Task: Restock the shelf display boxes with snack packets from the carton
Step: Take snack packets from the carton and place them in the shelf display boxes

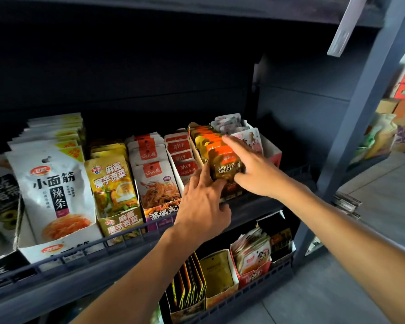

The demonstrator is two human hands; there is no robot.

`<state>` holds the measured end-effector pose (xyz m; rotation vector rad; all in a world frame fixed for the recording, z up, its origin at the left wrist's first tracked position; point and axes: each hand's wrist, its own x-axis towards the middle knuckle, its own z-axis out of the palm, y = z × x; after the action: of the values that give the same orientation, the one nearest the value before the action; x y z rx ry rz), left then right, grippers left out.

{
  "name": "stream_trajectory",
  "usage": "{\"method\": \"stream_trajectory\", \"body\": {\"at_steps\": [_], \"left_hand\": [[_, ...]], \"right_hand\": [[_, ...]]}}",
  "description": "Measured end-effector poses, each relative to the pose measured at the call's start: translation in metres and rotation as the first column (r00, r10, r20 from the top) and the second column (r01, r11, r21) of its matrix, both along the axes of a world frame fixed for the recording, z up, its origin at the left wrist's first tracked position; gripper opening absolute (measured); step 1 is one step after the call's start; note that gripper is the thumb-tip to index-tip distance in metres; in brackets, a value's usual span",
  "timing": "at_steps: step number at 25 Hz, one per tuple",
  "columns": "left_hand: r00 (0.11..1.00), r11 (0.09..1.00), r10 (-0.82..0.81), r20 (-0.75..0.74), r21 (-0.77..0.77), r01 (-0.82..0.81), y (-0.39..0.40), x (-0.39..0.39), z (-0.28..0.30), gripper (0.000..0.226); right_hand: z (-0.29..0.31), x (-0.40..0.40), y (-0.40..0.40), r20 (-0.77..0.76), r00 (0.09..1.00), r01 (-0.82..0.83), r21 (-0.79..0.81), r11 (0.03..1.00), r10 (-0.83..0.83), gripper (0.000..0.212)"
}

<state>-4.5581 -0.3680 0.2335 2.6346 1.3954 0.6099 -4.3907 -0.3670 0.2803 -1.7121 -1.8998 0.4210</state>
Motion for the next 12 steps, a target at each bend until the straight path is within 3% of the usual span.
{"method": "stream_trajectory", "body": {"at_steps": [2,5,8,12], "left_hand": [[0.992,0.993,0.017,0.126,-0.117,-0.003,0.008,0.005,0.011,0.046],[0.955,0.931,0.041,0.295,-0.358,0.071,0.015,0.009,0.033,0.032],[0.87,0.86,0.105,0.482,-0.483,0.164,0.017,0.004,0.038,0.024],[0.677,0.836,0.199,0.708,-0.484,0.26,0.017,0.007,0.031,0.052]], "right_hand": [[0.003,-0.004,0.005,-0.194,0.973,0.127,0.006,0.992,-0.123,0.093],[0.003,-0.006,0.009,-0.186,0.959,0.205,-0.056,0.977,-0.212,0.089],[-0.005,-0.005,0.01,-0.342,0.919,0.179,-0.085,0.98,-0.198,0.088],[0.0,-0.006,0.019,-0.378,0.909,0.165,-0.067,0.984,-0.178,0.089]]}}
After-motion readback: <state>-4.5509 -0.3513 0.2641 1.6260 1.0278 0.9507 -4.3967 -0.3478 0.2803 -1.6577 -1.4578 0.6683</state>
